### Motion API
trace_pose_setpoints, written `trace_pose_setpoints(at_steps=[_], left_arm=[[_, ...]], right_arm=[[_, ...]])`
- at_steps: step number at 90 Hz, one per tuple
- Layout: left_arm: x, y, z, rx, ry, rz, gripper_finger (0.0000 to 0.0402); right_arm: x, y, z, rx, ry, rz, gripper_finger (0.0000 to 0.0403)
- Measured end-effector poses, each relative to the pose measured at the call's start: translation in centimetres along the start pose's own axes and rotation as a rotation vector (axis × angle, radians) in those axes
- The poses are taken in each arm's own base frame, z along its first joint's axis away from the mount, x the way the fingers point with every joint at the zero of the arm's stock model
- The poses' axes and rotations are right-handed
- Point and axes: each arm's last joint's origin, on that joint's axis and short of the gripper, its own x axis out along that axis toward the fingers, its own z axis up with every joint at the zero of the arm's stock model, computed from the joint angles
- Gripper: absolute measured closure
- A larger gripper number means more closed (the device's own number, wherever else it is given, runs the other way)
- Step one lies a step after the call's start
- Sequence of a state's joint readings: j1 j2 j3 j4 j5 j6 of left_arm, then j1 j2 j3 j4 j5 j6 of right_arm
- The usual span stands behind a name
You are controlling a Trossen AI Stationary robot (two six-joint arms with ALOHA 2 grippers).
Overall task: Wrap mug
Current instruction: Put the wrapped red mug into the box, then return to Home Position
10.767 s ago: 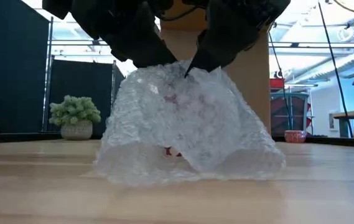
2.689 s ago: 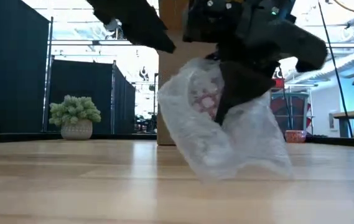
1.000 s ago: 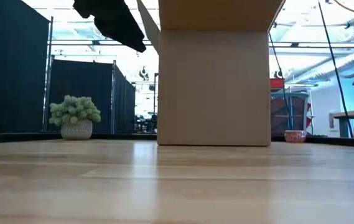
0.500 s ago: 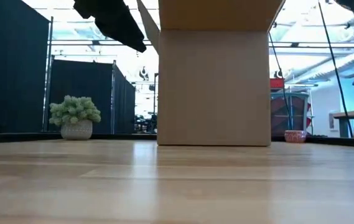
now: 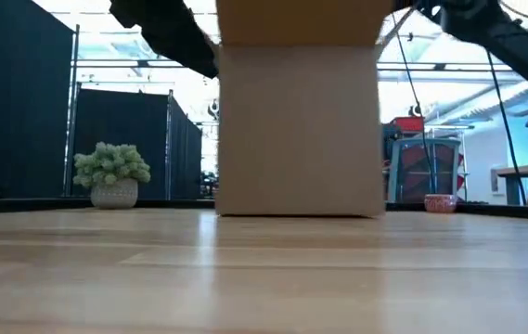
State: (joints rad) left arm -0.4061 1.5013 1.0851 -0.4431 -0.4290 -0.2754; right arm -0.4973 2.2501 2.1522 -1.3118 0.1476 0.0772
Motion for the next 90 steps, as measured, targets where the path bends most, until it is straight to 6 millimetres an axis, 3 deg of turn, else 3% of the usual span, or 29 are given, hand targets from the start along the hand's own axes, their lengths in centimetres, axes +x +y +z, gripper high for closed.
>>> trace_pose_setpoints(at_steps=[25, 47, 65, 90], left_arm=[[0.0, 0.0, 0.0, 0.0, 0.0, 0.0, 0.0137], [0.0, 0.0, 0.0, 0.0, 0.001, 0.0, 0.0137], [0.0, 0.0, 0.0, -0.001, 0.001, 0.0, 0.0137], [0.0, 0.0, 0.0, -0.007, 0.0, 0.0, 0.0137]], right_arm=[[1.9, 0.6, 0.6, 0.054, 0.011, 0.101, 0.0333], [0.8, 0.4, 0.5, 0.064, -0.014, 0.101, 0.0255], [-3.6, -0.3, -0.2, 0.086, -0.128, 0.12, 0.019], [-13.2, -1.6, -3.5, 0.116, -0.356, 0.141, 0.0159]])
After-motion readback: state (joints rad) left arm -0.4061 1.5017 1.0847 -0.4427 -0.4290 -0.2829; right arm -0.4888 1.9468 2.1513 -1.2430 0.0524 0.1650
